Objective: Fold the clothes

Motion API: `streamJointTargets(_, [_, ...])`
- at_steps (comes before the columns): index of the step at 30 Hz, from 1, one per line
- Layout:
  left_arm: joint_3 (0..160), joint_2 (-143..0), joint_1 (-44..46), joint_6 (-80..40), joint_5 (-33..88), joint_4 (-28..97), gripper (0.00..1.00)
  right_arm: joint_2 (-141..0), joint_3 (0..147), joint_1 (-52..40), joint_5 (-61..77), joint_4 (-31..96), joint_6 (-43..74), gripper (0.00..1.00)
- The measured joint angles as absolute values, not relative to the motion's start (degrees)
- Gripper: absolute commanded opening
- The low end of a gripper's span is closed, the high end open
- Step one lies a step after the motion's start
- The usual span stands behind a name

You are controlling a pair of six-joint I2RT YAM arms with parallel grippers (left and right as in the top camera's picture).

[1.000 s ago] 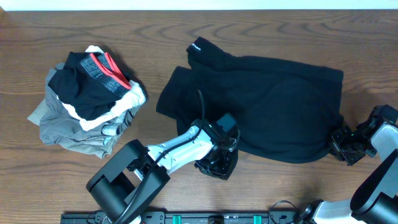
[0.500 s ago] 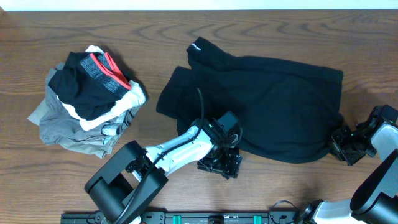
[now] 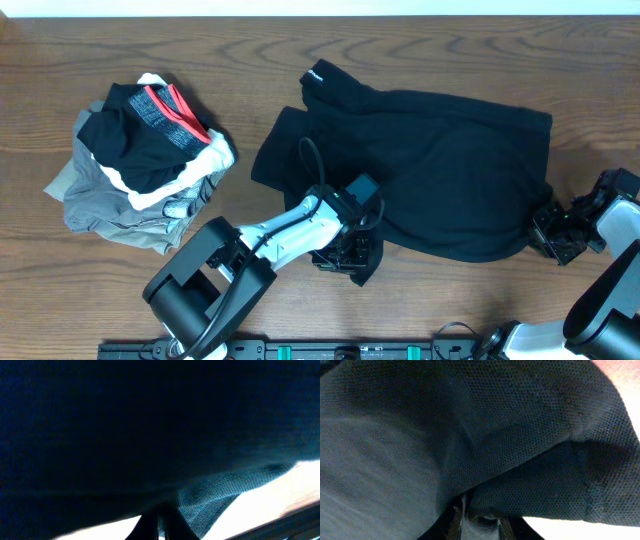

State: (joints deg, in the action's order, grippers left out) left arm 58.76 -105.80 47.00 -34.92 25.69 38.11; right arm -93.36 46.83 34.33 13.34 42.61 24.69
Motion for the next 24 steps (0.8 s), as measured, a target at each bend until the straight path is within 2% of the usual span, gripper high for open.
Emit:
streamJointTargets(8, [61.95, -102.89, 45.1, -35.0, 16.43, 53.82, 0.06, -93.36, 46.87, 34.33, 13.47, 42.81, 24.29, 0.22])
streamJointTargets(16, [67.33, -77.97, 44.27, -35.83, 3.38, 65.43, 0.06, -93.36, 46.87, 34.33, 13.37, 43.79, 23.83, 0.22])
streamJointTargets(21, [67.42, -70.89, 41.98, -36.97, -1.39, 71.5, 0.06, -93.36, 46.87, 34.33, 13.32, 44.12, 23.83, 0.23])
streamJointTargets(22, [67.42, -70.59, 41.67, -37.19, -2.17, 71.96, 0.06, -93.36, 46.87, 34.33, 13.32, 44.34, 23.83, 0.25])
streamJointTargets(24, [67.42, -70.39, 41.28, -37.5, -3.46, 72.18, 0.06, -93.36, 46.87, 34.33, 13.37, 45.04, 23.75, 0.38])
